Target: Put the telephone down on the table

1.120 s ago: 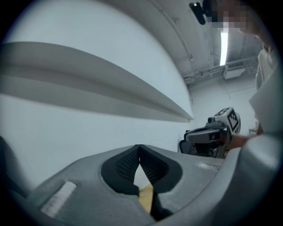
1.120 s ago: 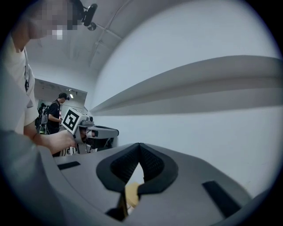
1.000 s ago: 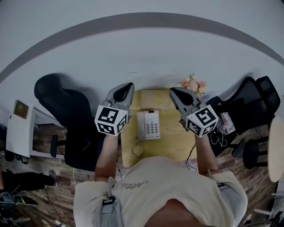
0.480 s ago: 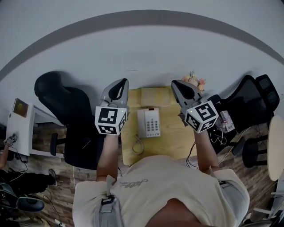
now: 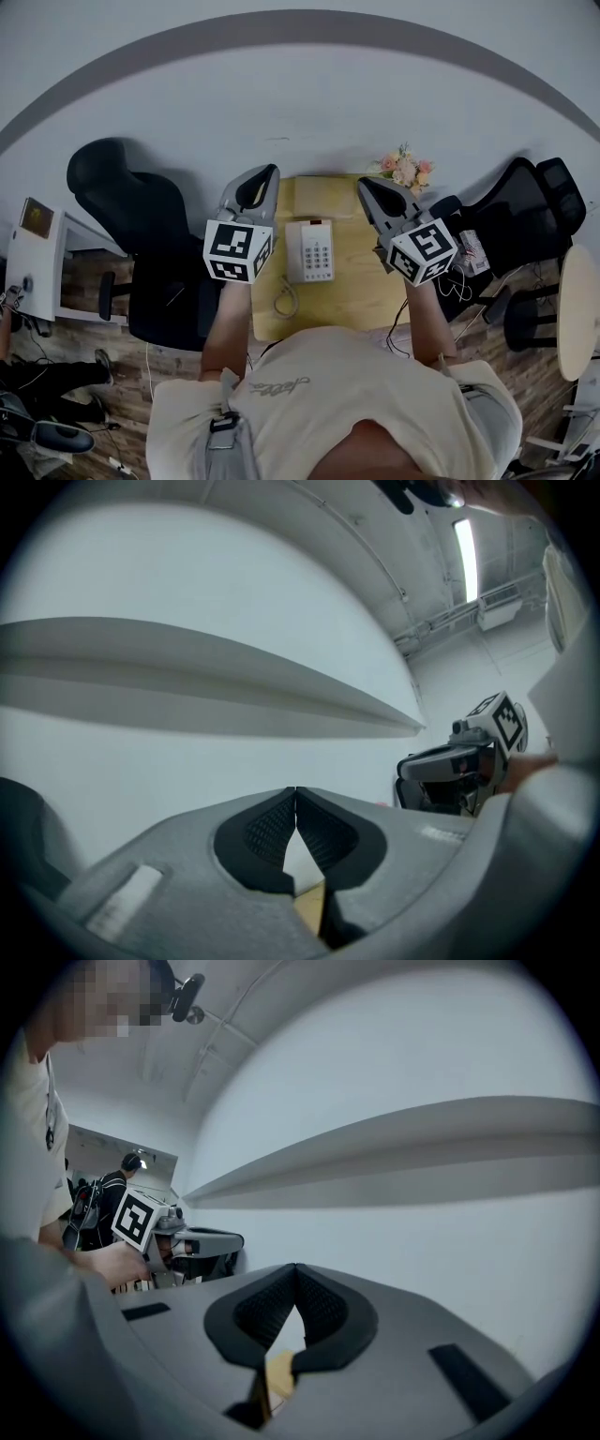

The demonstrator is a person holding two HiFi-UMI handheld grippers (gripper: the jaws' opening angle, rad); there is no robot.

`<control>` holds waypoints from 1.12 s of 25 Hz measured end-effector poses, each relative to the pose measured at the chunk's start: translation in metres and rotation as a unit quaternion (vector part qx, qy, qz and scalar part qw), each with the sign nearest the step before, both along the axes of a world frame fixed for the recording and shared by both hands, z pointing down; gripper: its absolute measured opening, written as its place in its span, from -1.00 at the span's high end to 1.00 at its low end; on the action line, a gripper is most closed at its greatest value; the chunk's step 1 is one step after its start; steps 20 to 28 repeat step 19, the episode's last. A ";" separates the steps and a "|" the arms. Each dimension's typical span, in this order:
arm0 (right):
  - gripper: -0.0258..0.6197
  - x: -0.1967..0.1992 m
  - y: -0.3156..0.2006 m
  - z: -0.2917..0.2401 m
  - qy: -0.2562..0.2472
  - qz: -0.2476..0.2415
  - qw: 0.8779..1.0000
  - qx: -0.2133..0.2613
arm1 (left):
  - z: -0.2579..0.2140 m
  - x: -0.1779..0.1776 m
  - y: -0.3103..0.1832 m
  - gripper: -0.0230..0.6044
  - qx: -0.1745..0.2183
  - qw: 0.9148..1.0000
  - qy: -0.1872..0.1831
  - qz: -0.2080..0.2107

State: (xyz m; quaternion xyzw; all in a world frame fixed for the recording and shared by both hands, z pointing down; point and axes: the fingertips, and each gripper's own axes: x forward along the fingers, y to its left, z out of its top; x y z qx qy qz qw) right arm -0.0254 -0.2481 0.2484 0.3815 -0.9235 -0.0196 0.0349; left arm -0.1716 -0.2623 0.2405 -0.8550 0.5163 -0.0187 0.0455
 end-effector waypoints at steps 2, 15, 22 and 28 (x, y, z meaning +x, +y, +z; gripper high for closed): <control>0.91 0.000 0.002 0.008 0.002 0.000 1.000 -0.008 | 0.005 0.001 0.003 0.87 -0.004 1.000 -0.003 0.004; 0.91 -0.005 0.008 0.029 -0.010 -0.003 0.999 -0.037 | 0.037 -0.012 0.008 0.87 -0.025 1.000 0.018 -0.003; 0.91 -0.002 0.005 0.029 -0.004 0.002 0.999 -0.033 | 0.030 -0.019 0.001 0.87 -0.015 1.000 0.021 -0.011; 0.91 -0.002 0.005 0.029 -0.004 0.002 0.999 -0.033 | 0.030 -0.019 0.001 0.87 -0.015 1.000 0.021 -0.011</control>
